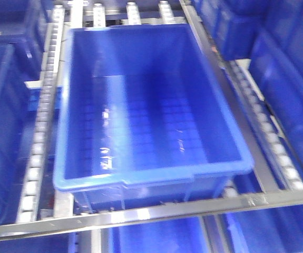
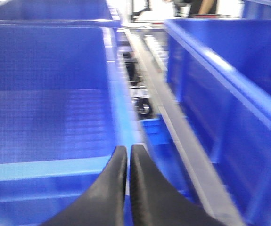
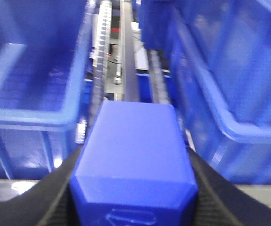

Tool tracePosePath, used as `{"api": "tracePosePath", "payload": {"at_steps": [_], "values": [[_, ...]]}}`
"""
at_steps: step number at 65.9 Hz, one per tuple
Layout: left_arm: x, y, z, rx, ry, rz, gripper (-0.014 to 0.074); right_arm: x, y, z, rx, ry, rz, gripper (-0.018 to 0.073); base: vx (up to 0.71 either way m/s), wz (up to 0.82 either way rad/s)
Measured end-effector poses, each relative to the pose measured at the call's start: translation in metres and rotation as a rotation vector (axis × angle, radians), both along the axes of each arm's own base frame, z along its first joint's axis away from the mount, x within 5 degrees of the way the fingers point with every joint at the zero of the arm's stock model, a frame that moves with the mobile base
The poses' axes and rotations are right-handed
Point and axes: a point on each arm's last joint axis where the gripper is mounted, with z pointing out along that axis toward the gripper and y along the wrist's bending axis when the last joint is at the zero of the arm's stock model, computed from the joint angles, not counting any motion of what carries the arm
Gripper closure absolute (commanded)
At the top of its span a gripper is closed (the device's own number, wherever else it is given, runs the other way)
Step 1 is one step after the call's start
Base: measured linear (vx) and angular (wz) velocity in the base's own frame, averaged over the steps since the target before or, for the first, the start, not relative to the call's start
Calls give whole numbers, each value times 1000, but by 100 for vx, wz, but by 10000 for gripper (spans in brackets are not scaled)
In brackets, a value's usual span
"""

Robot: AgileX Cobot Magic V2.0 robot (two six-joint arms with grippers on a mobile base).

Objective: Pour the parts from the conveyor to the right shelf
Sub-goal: 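Drive between the shelf racks and face an empty blue bin, then stop in front of the empty blue bin on the shelf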

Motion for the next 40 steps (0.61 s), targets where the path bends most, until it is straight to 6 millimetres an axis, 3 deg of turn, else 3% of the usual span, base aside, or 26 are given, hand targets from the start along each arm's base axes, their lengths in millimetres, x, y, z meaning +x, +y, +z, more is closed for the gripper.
{"api": "tracePosePath", "payload": {"at_steps": [40], "values": [[0, 0, 0, 0, 0, 0, 603, 0, 0, 0, 0, 0, 0, 564, 5, 11]]}}
